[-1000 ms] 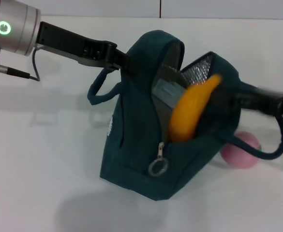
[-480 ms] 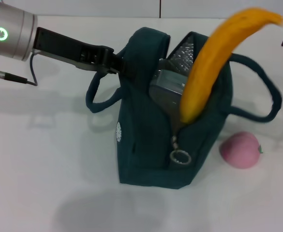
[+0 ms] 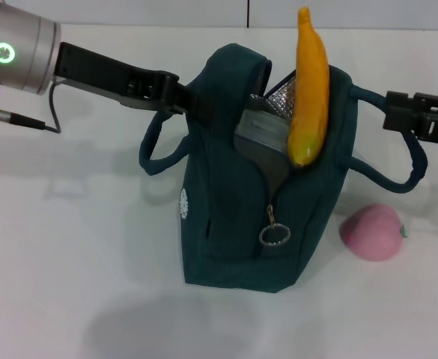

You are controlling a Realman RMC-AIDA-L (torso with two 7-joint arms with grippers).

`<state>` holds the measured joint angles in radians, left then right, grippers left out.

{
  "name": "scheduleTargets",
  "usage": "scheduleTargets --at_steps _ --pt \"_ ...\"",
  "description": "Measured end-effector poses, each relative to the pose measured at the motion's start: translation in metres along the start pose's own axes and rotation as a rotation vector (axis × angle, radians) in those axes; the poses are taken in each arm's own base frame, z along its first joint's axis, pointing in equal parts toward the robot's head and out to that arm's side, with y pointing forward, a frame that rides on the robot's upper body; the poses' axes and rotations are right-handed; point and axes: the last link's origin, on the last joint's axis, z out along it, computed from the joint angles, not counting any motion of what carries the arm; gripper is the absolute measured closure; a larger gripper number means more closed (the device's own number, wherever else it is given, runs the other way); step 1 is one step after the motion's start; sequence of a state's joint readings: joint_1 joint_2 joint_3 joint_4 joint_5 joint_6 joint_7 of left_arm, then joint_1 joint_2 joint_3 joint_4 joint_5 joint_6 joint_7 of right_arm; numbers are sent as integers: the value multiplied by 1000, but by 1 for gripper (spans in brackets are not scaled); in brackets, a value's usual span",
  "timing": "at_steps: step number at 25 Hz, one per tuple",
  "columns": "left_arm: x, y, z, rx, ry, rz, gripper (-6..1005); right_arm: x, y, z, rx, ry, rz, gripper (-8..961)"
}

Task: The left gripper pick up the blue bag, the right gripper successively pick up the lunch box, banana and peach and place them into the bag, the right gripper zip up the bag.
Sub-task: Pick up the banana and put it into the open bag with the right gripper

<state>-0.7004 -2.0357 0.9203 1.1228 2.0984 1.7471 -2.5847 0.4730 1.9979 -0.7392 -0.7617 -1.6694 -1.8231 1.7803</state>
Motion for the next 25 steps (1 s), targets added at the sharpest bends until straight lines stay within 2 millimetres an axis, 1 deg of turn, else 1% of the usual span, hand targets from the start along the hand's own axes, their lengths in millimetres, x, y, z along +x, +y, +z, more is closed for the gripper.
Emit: scheduleTargets --at_steps 3,6,8,10,13,16,19,25 --pt "-1 0 0 1 0 -2 924 -3 1 -2 3 -2 -15 305" --pt "-1 -1 0 1 0 -2 924 -11 1 -12 34 -32 -50 314" --pt "-1 -1 -1 1 0 -3 924 -20 -2 -24 93 -70 -93 319" --pt "-1 -1 -1 1 0 -3 924 -26 -6 -31 145 -94 -131 325" --pt "-1 -1 -1 1 -1 -2 924 -33 -16 -30 214 -107 -189 333" --pt "0 1 0 -1 -2 2 924 -38 -26 -17 261 -108 -250 341" --pt "1 1 0 -2 -3 4 923 -44 -38 1 296 -86 -290 350" --pt "1 1 0 -2 -3 4 923 -52 -57 46 316 -33 -299 366"
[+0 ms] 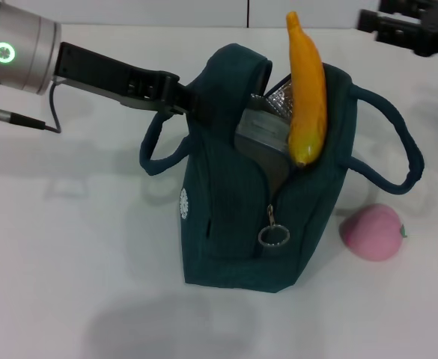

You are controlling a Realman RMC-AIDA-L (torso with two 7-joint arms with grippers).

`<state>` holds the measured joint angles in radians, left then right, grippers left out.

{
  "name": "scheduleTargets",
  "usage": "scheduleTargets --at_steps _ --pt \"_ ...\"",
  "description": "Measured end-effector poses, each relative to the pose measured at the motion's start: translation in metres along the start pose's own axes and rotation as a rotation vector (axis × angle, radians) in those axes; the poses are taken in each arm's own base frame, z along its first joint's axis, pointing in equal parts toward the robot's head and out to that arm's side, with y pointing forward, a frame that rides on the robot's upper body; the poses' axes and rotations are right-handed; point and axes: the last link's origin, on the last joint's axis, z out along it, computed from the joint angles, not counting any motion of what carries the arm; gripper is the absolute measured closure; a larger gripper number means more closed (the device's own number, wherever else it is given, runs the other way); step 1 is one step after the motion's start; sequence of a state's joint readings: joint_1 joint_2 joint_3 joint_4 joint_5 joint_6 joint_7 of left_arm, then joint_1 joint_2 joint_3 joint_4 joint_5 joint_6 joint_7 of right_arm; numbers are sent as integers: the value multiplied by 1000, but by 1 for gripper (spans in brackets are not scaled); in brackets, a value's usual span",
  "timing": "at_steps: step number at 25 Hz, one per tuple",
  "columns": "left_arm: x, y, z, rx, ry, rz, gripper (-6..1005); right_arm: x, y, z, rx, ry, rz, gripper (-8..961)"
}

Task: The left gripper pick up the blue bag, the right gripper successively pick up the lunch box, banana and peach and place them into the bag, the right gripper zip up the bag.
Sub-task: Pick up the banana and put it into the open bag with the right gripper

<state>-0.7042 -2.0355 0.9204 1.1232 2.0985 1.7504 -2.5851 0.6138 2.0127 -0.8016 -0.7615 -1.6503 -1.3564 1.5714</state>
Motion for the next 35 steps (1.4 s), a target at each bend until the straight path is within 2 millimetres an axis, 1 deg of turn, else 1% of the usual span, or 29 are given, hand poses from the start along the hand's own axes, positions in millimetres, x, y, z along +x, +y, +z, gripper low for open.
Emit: scheduleTargets --at_steps 3,10,18,30,35 --pt "0 0 0 1 0 2 923 3 0 19 -5 28 5 374" --pt "1 0 0 1 1 10 923 9 3 47 -11 81 11 394" --pt "0 0 0 -2 2 10 922 16 4 59 6 131 -8 416" --pt "-1 -1 0 -3 3 5 921 16 6 62 6 114 14 651" --pt "-2 -1 0 -2 4 2 921 14 16 57 -61 64 51 874"
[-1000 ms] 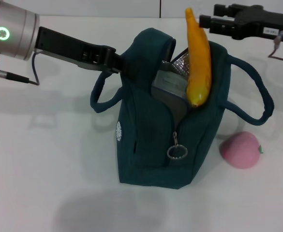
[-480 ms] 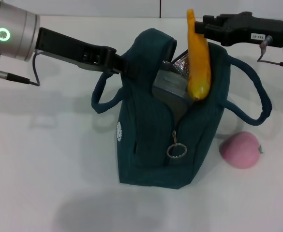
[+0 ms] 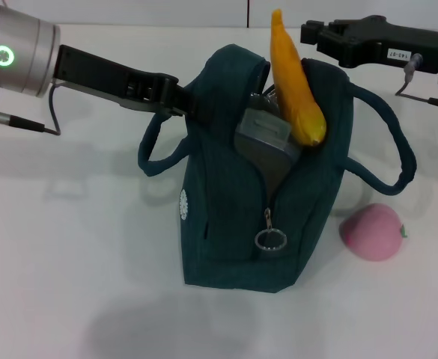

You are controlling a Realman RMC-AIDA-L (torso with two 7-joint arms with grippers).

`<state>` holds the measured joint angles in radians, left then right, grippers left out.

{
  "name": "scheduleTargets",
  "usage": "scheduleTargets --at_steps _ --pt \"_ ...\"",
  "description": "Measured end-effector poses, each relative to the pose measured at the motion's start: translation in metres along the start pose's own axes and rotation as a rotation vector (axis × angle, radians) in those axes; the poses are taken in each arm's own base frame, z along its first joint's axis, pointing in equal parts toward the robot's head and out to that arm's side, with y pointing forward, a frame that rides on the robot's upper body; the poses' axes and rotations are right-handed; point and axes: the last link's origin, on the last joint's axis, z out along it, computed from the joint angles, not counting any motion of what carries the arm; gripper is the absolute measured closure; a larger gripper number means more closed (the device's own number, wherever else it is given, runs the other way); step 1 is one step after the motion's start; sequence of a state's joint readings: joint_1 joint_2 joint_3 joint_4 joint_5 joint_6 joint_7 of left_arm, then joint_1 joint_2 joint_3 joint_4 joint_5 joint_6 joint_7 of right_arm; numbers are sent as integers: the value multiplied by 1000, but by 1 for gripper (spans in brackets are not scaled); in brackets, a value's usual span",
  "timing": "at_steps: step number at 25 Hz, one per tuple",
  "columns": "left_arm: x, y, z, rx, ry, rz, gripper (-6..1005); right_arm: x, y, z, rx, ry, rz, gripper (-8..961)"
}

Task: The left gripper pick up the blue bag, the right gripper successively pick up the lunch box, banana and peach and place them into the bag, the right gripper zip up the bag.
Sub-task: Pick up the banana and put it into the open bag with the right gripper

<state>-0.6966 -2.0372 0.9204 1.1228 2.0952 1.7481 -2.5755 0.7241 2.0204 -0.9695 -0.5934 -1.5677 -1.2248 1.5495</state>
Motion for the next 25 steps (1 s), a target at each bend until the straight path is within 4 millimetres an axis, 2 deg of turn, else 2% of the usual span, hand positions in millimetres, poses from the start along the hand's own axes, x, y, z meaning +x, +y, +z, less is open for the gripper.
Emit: scheduleTargets --at_steps 12,20,25 --pt "4 1 -1 4 5 8 920 11 16 -13 -105 -10 40 872" --pt "3 -3 -3 18 19 2 920 36 29 -11 -162 110 92 872" --pt "3 -3 -3 20 21 3 920 41 32 -10 -175 146 113 873"
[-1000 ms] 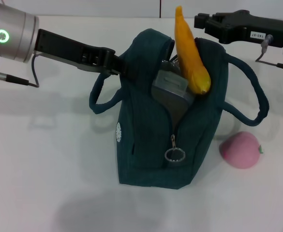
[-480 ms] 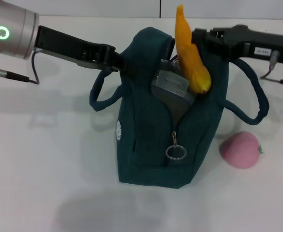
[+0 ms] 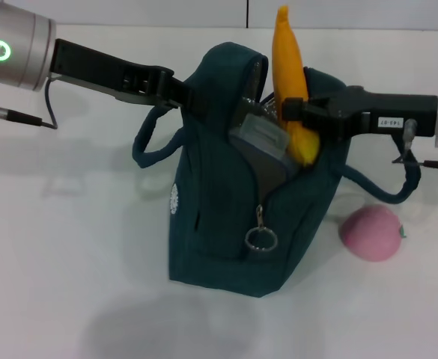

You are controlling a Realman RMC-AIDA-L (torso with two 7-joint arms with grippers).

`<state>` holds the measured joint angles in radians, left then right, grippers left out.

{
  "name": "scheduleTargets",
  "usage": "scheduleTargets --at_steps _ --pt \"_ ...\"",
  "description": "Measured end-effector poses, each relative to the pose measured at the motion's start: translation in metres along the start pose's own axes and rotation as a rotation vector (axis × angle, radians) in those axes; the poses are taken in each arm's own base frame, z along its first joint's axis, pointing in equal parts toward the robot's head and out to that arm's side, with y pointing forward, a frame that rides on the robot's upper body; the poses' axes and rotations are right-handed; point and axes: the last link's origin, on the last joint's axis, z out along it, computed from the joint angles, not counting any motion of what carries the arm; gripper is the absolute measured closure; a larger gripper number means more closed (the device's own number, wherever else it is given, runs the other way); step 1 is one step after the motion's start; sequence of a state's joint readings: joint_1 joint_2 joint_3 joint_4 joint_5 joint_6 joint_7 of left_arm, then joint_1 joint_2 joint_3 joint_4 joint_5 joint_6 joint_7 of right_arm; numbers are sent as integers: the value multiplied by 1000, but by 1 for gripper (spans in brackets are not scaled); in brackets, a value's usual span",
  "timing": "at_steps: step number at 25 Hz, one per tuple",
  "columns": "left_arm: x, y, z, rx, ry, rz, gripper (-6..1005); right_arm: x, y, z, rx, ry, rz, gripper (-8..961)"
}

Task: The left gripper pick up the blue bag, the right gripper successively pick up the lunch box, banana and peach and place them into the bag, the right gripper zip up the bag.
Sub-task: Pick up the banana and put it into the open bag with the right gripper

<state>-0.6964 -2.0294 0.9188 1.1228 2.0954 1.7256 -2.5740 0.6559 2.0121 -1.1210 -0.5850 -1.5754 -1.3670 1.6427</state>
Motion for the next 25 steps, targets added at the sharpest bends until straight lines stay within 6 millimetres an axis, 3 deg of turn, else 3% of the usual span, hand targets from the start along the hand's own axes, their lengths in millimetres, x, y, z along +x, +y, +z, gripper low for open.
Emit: scheduleTargets --at_steps 9,15,25 --pt "1 -1 0 5 4 -1 919 10 12 8 -66 94 64 874" --pt "0 -2 0 12 3 -3 919 6 19 7 -96 103 96 875" --pt "-1 -6 1 9 0 -11 918 6 29 -25 -115 122 89 874"
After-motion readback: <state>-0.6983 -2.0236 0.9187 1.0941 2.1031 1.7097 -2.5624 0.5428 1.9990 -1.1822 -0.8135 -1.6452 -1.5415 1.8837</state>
